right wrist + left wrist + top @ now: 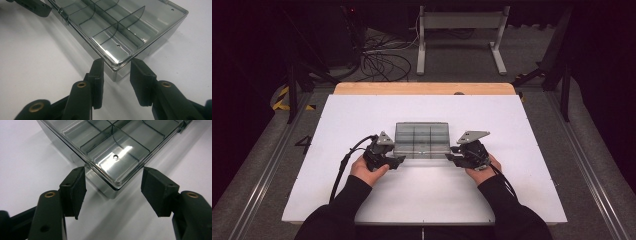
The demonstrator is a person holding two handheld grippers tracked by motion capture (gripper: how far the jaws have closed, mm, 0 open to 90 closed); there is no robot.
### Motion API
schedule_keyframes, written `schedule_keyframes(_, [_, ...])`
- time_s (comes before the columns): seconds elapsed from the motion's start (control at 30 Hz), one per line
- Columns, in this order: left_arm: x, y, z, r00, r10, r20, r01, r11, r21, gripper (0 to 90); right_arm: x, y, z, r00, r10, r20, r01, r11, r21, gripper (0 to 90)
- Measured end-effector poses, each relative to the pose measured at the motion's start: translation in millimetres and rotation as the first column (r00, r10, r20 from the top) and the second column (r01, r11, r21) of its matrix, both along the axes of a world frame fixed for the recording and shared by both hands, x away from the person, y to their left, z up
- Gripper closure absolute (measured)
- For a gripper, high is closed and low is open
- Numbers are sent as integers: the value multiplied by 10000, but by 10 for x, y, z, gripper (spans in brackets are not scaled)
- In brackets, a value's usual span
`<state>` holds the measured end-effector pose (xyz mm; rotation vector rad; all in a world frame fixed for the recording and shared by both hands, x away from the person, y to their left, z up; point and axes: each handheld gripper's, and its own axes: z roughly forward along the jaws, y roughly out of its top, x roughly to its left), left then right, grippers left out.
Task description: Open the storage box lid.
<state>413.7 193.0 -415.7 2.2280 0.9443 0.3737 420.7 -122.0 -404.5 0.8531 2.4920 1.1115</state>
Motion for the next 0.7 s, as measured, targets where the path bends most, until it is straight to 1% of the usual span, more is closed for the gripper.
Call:
schedule_keyframes(0.5, [-3, -8, -1, 10000, 83, -8, -83, 10000, -48, 375, -6, 3, 15, 10000, -77, -35, 77, 10000, -8, 669])
schedule_keyframes(0.53, [-3, -8, -1, 10000, 89, -11, -89, 9999, -49, 375, -10, 3, 18, 10000, -74, -17, 74, 10000, -8, 693])
schedule_keyframes(0.57, [-3, -8, -1, 10000, 81, -13, -81, 10000, -44, 375, -16, -2, 25, 10000, -61, 58, 61, 9999, 100, 723])
schedule_keyframes(0.67, [-4, -9, -1, 10000, 78, -17, -78, 10000, -50, 375, -18, -6, 44, 10000, -14, 80, 12, 9996, 285, 733])
schedule_keyframes(0.7, [-3, -7, 0, 10000, 75, -16, -75, 10000, -47, 375, -18, -3, 49, 10000, -20, 92, 18, 9997, 255, 733])
